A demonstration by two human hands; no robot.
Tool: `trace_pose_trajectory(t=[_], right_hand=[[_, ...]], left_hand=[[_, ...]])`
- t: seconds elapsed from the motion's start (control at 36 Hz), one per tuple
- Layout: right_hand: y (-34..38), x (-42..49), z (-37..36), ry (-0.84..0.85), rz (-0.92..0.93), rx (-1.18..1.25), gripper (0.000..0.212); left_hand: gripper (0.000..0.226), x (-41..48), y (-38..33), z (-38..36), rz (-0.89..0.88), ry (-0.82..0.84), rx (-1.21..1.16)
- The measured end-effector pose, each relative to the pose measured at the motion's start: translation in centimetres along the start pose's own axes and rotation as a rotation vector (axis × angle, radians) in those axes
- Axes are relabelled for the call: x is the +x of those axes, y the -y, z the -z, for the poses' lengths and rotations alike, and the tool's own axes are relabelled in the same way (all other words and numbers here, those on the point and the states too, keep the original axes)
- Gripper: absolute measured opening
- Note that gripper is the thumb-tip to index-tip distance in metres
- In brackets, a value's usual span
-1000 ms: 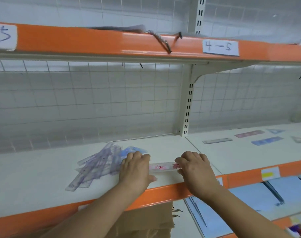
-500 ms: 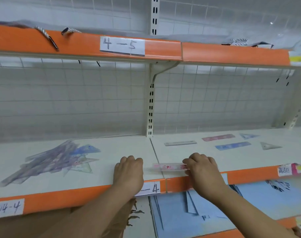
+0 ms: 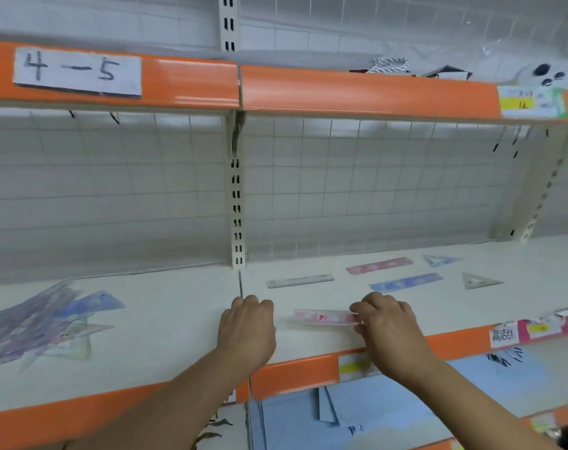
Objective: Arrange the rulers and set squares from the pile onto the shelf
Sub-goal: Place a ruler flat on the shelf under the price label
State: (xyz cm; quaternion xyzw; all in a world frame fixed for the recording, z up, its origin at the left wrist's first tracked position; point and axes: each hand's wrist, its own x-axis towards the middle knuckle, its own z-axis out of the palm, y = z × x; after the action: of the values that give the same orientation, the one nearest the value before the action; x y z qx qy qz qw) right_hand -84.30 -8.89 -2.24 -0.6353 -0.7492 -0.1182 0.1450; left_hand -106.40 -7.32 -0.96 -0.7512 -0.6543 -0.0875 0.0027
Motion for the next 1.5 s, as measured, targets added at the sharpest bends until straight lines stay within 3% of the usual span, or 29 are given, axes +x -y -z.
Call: trace_pose_trajectory(t=[0.11,0.28,0.47,0.61,0.97,1.22,1.5], right_hand=[[-2.4,1.4,-0.3,-0.040,-0.046,-0.048,0.030],[-5.4,3.2,-0.1,-0.139,-0.052,-0.102,0.045],[-8.1,3.5,-0.9,-0.061,-0.167,-0.027,0.027],[-9.9,5.0,-1.2,-0.049,-0.168,0.005,0.027],[-18.1,12.0,-3.5,0.005,0.089,0.057,0.037],[-22.8,16.8,-5.8,0.084,0.264,0.071,0.026],[-23.0,19.9,-8.1,0.152,0.415,0.136,0.020]], left_hand=[[0.033,3.0,-1.7,-0.4,-0.058,-0.004,-0.016],[0.031,7.4,-4.0,-0.6,-0.147,-0.038,-0.048],[0.032,9.9,-6.5,-1.5,-0.218,-0.022,-0.050],[0.028,11.4,-8.0,-1.9,-0.224,-0.022,-0.040],[0.029,15.9,-13.6,-3.6,0.018,-0.032,-0.002],[0.031,17.5,-17.7,-5.3,0.223,-0.038,0.017],[0.032,17.1,-18.8,-5.7,0.398,-0.031,0.067]])
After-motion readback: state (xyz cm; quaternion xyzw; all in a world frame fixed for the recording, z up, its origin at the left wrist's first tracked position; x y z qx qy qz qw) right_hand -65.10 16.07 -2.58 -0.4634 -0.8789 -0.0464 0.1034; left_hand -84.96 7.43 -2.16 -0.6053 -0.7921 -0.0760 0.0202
